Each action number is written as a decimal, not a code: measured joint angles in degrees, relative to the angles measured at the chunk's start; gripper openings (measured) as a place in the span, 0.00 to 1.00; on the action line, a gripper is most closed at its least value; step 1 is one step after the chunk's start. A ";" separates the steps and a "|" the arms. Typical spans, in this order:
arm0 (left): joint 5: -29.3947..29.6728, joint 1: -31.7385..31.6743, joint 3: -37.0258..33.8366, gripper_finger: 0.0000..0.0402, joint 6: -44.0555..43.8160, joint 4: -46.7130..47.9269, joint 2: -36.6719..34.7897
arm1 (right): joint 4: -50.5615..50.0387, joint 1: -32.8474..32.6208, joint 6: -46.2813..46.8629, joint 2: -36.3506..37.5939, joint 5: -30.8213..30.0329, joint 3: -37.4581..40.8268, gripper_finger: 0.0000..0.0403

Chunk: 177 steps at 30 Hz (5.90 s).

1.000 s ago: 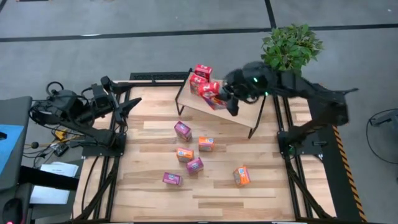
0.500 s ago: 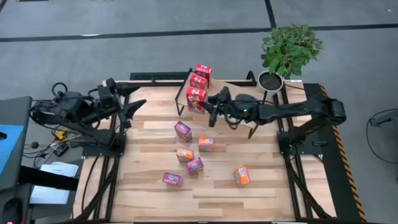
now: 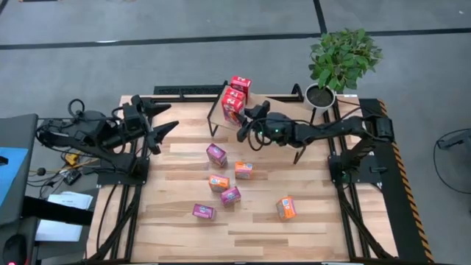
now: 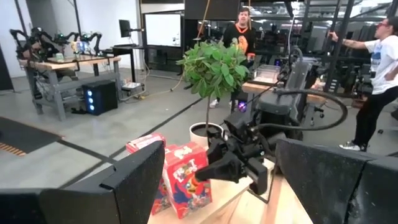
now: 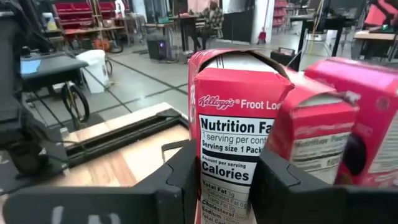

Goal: Stack cereal on shelf
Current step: Put the red cereal box on the shelf aligned with the other red cereal boxes

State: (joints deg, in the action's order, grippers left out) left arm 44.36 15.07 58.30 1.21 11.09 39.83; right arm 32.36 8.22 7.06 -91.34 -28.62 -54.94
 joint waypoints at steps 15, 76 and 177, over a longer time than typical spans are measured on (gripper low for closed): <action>1.35 -0.02 0.00 0.75 0.00 -0.04 0.04 | -1.48 3.14 0.45 0.10 6.16 -0.07 0.34; 1.08 -0.02 0.00 0.75 -1.01 -0.94 2.21 | -20.39 2.49 0.79 4.32 2.93 -0.02 0.54; -36.64 -37.43 -3.26 0.00 9.87 -13.69 40.94 | -16.54 1.74 -4.14 -0.86 3.19 -0.04 0.10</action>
State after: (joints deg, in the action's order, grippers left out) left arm 7.72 -22.36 55.05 11.09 -2.60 80.77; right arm 15.82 9.96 2.92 -92.20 -25.43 -54.98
